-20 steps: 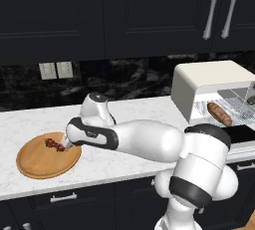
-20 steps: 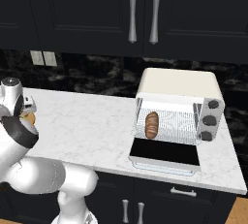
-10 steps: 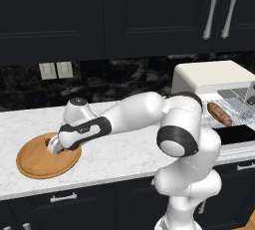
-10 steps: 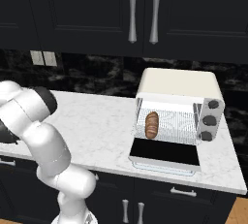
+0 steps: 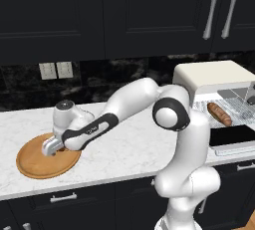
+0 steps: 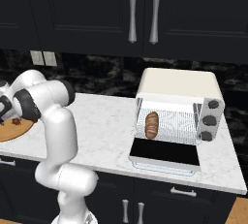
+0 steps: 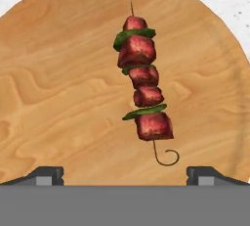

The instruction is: Pick up the kebab skewer and baguette bread, and place them inside the toaster oven. Close the toaster oven door and start by setting the timer.

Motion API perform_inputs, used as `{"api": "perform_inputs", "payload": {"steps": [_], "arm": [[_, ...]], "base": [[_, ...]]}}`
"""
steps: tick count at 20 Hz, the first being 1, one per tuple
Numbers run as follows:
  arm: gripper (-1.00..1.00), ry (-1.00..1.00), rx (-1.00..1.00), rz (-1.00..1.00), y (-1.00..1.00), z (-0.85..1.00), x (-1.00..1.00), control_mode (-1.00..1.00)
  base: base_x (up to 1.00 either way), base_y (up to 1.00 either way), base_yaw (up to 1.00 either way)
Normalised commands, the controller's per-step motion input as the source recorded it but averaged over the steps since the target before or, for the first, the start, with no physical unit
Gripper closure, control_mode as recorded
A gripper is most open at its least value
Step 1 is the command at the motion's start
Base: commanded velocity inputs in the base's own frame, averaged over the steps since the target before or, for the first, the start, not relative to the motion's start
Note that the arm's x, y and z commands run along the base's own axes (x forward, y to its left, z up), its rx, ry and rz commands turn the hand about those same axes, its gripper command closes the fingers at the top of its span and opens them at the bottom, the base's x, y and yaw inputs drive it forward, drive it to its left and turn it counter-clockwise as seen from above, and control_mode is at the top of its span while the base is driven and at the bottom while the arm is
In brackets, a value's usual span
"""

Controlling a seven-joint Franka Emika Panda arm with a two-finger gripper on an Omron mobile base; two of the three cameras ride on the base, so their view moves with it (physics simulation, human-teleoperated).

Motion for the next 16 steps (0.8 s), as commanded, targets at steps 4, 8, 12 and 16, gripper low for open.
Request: {"api": "perform_inputs", "payload": {"steps": [4,8,12,16], "arm": [[-1.0,0.01,-0.09,0.0,0.0,-0.01,0.04,-1.0],[-1.0,0.0,-0.08,0.01,-0.15,-0.1,0.0,-1.0],[-1.0,0.0,-0.04,0.01,-0.35,-0.09,0.1,-1.0],[-1.0,0.0,-0.01,0.02,-0.37,-0.16,0.23,-1.0]], "base": [[0.0,0.0,0.0],[0.0,0.0,0.0],[0.0,0.0,0.0],[0.0,0.0,0.0]]}}
